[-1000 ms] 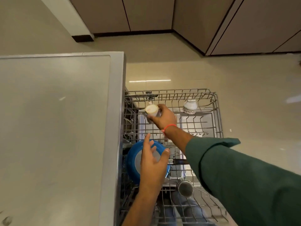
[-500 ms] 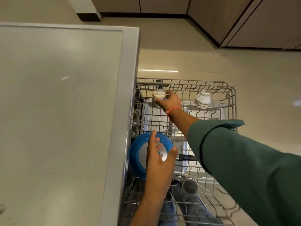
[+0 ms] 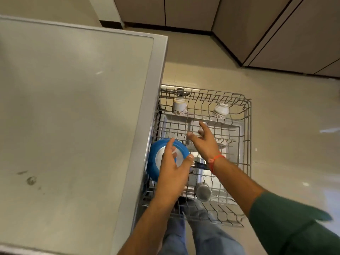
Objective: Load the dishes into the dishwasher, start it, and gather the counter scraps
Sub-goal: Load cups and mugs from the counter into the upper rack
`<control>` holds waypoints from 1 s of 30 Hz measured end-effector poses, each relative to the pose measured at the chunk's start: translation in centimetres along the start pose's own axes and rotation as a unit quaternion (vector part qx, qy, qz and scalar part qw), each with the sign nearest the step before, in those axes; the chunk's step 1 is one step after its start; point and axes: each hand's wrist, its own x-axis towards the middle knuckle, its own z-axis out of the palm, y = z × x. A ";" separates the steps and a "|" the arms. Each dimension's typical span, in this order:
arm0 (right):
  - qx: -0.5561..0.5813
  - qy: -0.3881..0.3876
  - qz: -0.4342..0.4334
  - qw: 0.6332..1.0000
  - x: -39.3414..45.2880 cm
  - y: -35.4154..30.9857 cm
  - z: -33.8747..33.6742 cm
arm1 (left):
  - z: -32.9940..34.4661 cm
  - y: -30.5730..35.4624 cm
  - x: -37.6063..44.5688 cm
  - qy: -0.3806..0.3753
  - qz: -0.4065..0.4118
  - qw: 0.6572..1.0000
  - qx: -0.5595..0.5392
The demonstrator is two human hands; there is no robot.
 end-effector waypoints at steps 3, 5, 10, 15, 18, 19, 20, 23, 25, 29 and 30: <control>0.041 0.022 -0.022 0.999 -4.7 -0.8 -1.3 | -0.6 -0.2 -1.6 -0.002 0.011 1.000 -0.006; 0.043 0.038 -0.044 0.997 -7.5 -1.4 -2.2 | -0.9 -0.3 -3.1 -0.003 0.020 1.000 -0.010; 0.010 0.035 -0.100 0.994 -13.0 -2.7 -4.0 | -1.5 0.0 -7.3 -0.021 0.045 0.998 -0.027; -0.010 0.012 -0.133 0.991 -17.2 -3.7 -5.3 | -1.9 0.8 -11.0 -0.015 0.083 0.996 -0.042; -0.028 -0.022 -0.152 0.988 -18.7 -4.2 -5.9 | -1.9 1.1 -12.8 0.014 0.099 0.994 -0.051; -0.037 -0.040 -0.157 0.986 -19.0 -4.4 -6.0 | -1.9 1.2 -13.4 0.028 0.103 0.993 -0.056; -0.047 -0.060 -0.160 0.984 -19.4 -4.7 -6.1 | -1.9 1.3 -14.0 0.042 0.104 0.992 -0.063; -0.074 -0.111 -0.180 0.975 -19.9 -5.5 -6.4 | -1.9 1.1 -15.8 0.078 0.108 0.988 -0.079; -0.083 -0.147 -0.197 0.966 -20.3 -6.0 -6.3 | -1.9 0.5 -17.0 0.114 0.111 0.983 -0.091; -0.086 -0.219 -0.218 0.947 -21.3 -6.4 -4.5 | -2.5 -1.0 -20.0 0.185 0.108 0.969 -0.121; -0.084 -0.241 -0.220 0.941 -21.8 -6.5 -3.8 | -2.8 -1.6 -20.8 0.210 0.102 0.964 -0.129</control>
